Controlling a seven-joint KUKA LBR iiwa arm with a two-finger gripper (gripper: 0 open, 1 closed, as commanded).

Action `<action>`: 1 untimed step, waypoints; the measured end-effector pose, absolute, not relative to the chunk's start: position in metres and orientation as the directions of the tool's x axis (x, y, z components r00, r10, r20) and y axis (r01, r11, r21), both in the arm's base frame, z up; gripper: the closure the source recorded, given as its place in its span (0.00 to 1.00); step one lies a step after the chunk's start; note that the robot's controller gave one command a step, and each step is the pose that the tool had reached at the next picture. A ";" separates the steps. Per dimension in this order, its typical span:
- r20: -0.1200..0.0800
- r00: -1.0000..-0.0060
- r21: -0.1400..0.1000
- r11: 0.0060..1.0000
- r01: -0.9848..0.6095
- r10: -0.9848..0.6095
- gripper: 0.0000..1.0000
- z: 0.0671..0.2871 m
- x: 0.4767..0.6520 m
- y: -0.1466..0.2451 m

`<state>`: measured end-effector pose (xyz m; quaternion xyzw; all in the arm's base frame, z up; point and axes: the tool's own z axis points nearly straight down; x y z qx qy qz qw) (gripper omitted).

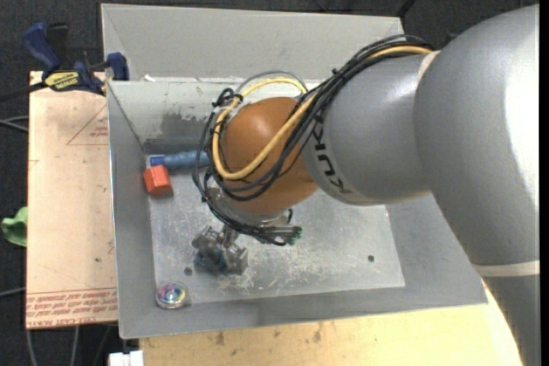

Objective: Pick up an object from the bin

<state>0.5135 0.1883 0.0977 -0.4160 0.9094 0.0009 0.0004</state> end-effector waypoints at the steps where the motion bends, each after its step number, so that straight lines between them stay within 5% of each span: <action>1: -0.011 -0.631 -0.006 0.631 -0.776 -0.776 1.00 0.194 0.526 0.185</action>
Offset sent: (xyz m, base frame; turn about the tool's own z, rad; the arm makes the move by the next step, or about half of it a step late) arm 0.0094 -0.0047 0.0921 -0.0333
